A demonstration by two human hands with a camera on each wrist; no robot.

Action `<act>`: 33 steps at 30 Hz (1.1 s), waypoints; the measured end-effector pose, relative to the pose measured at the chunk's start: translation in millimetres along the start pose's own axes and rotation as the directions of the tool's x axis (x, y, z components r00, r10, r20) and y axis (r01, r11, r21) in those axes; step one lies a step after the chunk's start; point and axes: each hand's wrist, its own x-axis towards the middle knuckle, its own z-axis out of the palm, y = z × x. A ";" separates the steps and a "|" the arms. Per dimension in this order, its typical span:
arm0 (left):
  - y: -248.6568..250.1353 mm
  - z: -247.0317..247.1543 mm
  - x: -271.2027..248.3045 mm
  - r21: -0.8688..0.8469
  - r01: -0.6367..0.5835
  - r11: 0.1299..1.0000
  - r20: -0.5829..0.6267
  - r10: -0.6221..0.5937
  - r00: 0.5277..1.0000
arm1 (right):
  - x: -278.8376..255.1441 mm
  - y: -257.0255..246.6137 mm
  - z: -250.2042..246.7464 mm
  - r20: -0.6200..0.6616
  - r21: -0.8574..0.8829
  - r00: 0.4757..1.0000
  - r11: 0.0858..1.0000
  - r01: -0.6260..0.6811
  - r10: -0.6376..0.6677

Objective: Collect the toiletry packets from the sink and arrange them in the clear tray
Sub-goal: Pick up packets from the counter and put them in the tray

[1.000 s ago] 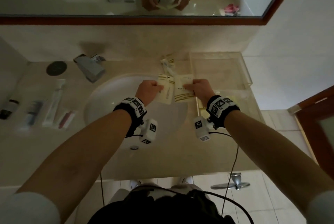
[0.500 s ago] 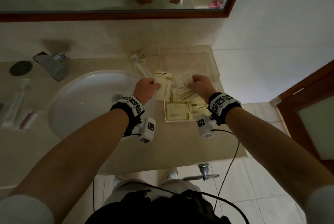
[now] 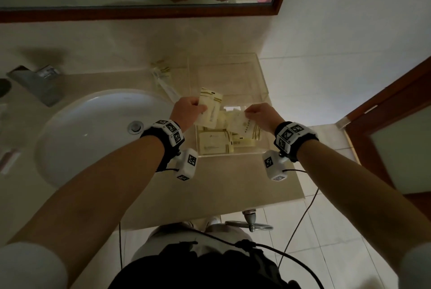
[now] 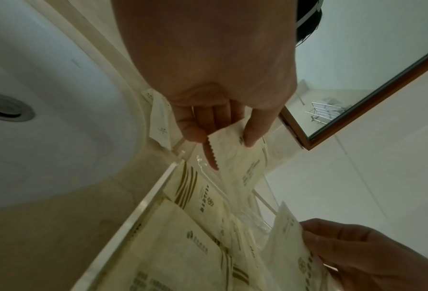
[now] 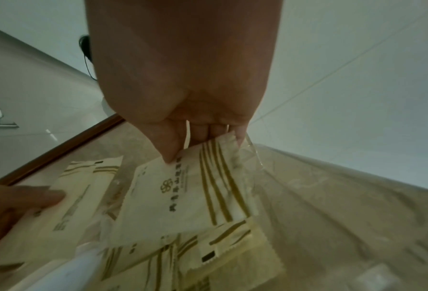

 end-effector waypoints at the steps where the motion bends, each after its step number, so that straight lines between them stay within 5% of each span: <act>1: 1.1 2.1 1.0 0.009 -0.007 1.000 0.006 0.007 1.000 | -0.2 0.3 -0.1 0.021 -0.041 1.000 0.999 0.001 -0.001; 8: 6.3 12.8 5.7 0.062 -0.026 0.998 0.041 0.023 0.999 | 2.0 2.0 5.6 0.176 -0.286 0.984 0.958 0.030 0.022; 14: 0.5 16.0 10.5 0.138 -0.009 0.990 0.036 0.004 0.999 | 6.9 14.0 12.5 0.224 -0.314 0.974 0.949 0.037 0.036; 33: 7.3 27.4 15.4 0.116 -0.043 0.992 0.122 0.029 0.992 | 10.8 20.3 3.8 0.060 -0.156 0.998 0.987 0.030 -0.021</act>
